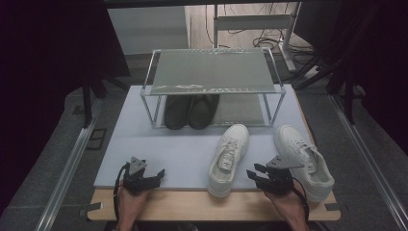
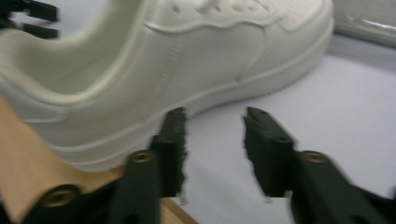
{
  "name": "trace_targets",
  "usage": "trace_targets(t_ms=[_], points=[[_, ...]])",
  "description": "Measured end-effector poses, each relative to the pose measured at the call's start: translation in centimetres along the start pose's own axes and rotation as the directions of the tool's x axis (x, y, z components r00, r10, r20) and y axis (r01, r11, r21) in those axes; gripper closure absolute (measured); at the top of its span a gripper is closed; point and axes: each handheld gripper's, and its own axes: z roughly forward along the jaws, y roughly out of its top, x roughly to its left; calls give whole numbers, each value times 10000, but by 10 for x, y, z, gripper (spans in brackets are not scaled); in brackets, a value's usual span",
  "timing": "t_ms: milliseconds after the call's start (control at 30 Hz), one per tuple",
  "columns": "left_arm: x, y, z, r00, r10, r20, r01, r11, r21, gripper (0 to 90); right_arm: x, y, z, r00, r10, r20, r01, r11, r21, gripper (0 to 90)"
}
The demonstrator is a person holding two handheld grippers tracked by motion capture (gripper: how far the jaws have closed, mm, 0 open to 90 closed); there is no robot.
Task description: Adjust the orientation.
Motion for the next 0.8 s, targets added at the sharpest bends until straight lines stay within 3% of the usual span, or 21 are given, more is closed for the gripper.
trace_targets(t_ms=[200,533,800], points=[[0,0,0,10000,-9,-6,9,10000,-2,125,14,13,-6,9976,-426,-538,428,9991,40,893],[0,0,0,10000,-25,-18,25,10000,0,125,35,28,-3,9880,-781,-1336,810,9966,168,897],[0,0,0,10000,-32,-25,32,10000,0,126,46,39,12,9807,-834,-1770,877,9960,168,896]])
